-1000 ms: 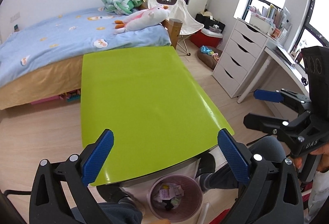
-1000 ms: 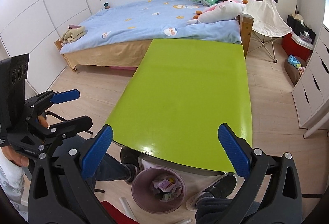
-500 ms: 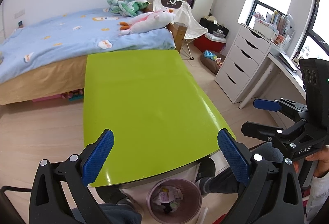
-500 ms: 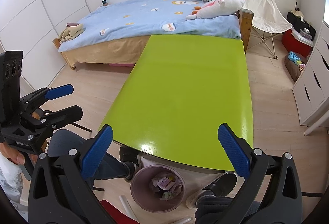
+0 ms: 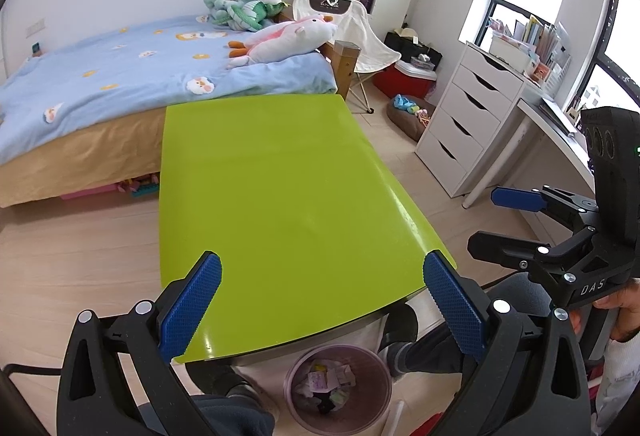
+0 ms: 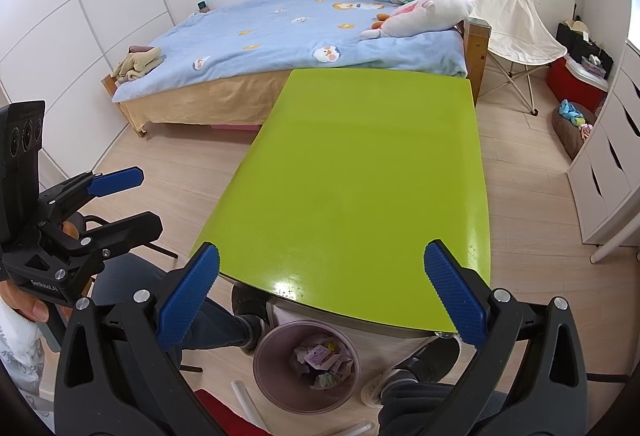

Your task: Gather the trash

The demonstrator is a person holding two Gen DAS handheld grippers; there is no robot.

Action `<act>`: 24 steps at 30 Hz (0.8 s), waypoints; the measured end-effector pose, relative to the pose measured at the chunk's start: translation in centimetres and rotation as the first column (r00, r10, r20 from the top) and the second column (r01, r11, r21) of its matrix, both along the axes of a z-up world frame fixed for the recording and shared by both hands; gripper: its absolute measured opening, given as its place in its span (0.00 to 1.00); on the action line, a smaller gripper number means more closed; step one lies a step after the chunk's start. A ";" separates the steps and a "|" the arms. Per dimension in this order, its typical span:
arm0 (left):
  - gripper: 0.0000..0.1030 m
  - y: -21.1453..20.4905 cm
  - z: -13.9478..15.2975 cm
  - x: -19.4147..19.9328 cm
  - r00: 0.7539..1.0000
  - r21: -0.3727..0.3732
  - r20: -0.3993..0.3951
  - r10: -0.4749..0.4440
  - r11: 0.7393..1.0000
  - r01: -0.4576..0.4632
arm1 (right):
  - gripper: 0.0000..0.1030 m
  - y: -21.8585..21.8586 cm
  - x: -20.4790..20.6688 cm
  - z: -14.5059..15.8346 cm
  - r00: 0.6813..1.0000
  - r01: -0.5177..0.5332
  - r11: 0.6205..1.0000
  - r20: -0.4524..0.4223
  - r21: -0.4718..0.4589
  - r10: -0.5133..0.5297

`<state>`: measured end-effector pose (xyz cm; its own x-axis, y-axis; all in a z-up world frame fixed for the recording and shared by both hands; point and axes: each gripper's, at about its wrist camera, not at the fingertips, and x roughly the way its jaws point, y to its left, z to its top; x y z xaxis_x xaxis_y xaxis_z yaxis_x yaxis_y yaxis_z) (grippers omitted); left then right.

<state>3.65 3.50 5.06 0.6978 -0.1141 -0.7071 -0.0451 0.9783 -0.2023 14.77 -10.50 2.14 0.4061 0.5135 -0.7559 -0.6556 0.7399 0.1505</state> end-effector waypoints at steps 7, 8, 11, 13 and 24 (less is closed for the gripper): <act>0.94 -0.1 0.0 -0.1 1.000 0.002 -0.001 -0.001 1.000 0.001 | 0.97 -0.1 0.0 0.1 1.000 0.000 1.000 -0.001 0.001 0.000; 0.94 -0.1 0.0 -0.1 1.000 0.002 -0.001 0.000 1.000 0.000 | 0.97 -0.1 0.0 0.1 1.000 -0.001 1.000 0.000 0.001 0.001; 0.94 -0.2 0.0 -0.1 1.000 0.002 -0.001 0.000 1.000 0.000 | 0.97 -0.1 0.0 0.1 1.000 -0.001 1.000 -0.001 0.000 0.001; 0.94 -0.1 0.0 -0.1 1.000 0.001 -0.002 -0.001 1.000 0.001 | 0.97 -0.1 0.0 0.1 1.000 0.000 1.000 -0.001 -0.001 0.000; 0.94 -0.3 -0.5 -0.2 1.000 0.004 -0.009 -0.007 1.000 0.007 | 0.97 -0.1 -0.1 0.1 1.000 0.001 1.000 0.000 0.000 -0.001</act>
